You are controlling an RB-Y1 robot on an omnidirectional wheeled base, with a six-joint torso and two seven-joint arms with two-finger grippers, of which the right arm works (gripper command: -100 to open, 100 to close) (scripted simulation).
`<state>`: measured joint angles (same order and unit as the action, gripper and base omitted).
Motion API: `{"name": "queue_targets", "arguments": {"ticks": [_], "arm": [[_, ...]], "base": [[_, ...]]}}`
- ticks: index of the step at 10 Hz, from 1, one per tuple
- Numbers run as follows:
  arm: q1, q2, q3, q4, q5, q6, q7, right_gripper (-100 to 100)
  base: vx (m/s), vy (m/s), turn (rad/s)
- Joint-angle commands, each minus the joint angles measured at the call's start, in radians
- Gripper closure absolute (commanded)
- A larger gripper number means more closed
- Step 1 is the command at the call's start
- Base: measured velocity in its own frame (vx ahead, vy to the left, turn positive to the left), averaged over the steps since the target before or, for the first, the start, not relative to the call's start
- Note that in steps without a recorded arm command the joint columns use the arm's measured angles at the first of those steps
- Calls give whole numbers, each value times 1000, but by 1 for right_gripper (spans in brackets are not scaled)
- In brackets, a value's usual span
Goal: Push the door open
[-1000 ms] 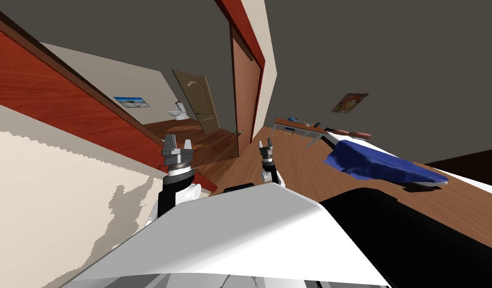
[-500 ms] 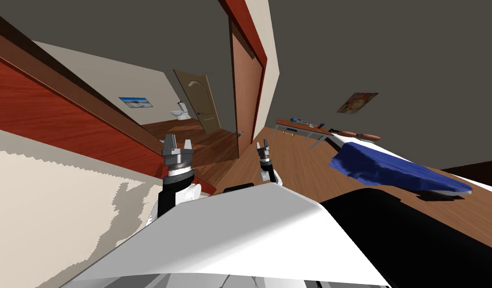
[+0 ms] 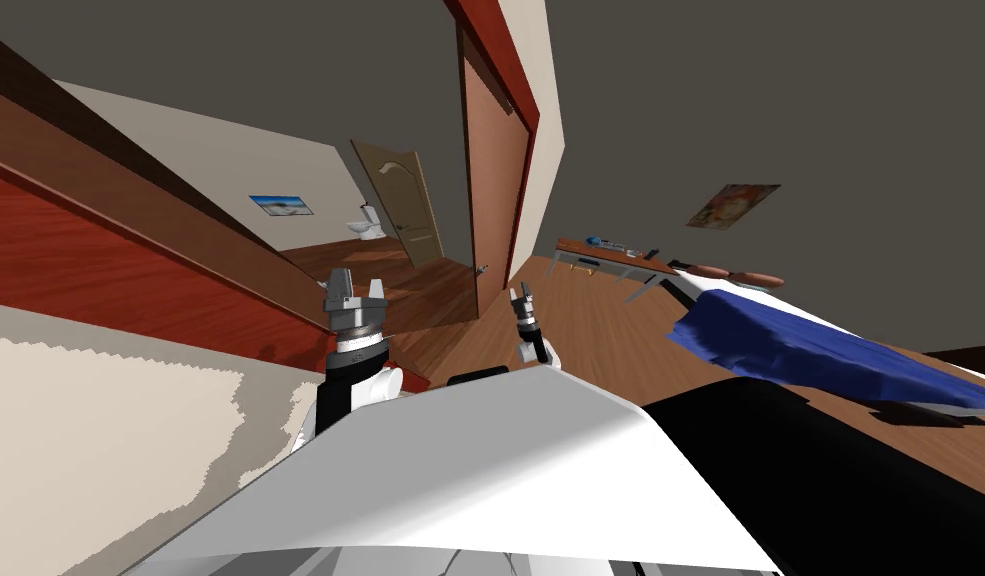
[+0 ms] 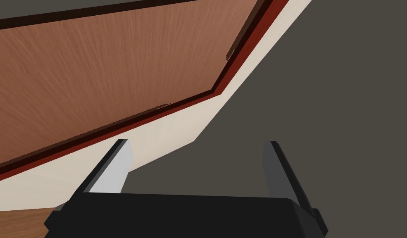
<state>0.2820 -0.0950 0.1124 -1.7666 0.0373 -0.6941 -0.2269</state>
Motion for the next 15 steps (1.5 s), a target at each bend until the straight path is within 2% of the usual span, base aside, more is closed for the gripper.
{"name": "queue_targets", "arguments": {"ticks": [1,10,11,15], "arm": [[-12,-2,4,30,10,-2,-4,-100],[-98,-10,25,236,63,-35,-23,-100],[-118,-11,29,283,75,-43,-27,-100],[-156,-12,38,376,100,-58,-35,-100]], "base": [[104,-56,49],[88,-69,53],[118,-105,89],[105,-80,61]]}}
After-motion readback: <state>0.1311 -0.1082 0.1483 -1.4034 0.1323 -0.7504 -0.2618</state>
